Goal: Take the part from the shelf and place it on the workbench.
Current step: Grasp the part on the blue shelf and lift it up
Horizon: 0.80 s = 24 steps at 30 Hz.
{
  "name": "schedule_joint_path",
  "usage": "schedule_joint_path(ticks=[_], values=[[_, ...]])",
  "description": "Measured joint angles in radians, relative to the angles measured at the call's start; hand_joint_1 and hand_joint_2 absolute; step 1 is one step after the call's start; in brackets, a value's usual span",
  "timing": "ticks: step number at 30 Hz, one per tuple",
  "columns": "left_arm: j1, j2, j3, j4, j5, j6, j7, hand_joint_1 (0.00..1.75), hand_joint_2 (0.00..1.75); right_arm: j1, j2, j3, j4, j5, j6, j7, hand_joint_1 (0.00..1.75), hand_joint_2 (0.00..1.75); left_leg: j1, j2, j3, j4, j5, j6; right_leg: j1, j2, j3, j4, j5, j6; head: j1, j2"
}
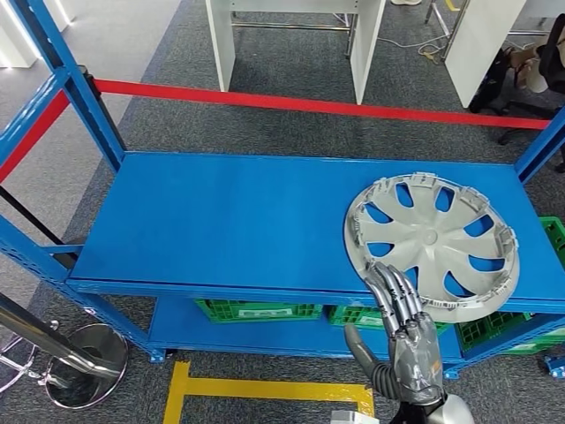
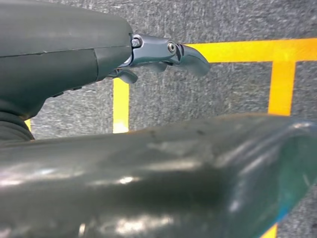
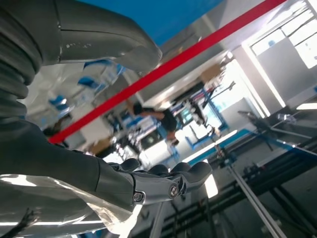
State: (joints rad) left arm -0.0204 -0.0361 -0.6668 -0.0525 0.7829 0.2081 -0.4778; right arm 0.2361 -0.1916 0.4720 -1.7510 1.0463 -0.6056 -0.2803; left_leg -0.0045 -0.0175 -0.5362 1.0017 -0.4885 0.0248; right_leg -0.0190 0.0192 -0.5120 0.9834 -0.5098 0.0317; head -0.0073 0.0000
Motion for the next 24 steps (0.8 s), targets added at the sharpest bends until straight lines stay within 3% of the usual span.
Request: schedule_joint_path(ticks=[10, 19, 24], values=[[-0.005, 0.000, -0.040, 0.000, 0.063, -0.001, -0.040, 0.00, 0.00, 0.005, -0.027, -0.023, 0.029, 0.297, -0.050, 0.213, 0.00, 1.75, 0.000, 0.000, 0.000, 0.000, 0.000, 0.000, 0.000, 0.000, 0.000, 0.000, 0.000, 0.000, 0.000, 0.000], [-0.008, 0.007, -0.094, 0.000, 0.101, -0.021, -0.045, 0.00, 0.00, -0.029, -0.117, 0.019, 0.175, 0.440, -0.067, 0.446, 0.00, 1.75, 0.000, 0.000, 0.000, 0.000, 0.000, 0.000, 0.000, 0.000, 0.000, 0.000, 0.000, 0.000, 0.000, 0.000], [-0.009, 0.010, -0.113, 0.000, 0.112, -0.028, -0.045, 0.00, 0.00, -0.040, -0.150, 0.031, 0.248, 0.470, -0.073, 0.508, 0.00, 1.75, 0.000, -0.001, 0.000, 0.000, 0.000, 0.000, 0.000, 0.000, 0.000, 0.000, 0.000, 0.000, 0.000, 0.000]])
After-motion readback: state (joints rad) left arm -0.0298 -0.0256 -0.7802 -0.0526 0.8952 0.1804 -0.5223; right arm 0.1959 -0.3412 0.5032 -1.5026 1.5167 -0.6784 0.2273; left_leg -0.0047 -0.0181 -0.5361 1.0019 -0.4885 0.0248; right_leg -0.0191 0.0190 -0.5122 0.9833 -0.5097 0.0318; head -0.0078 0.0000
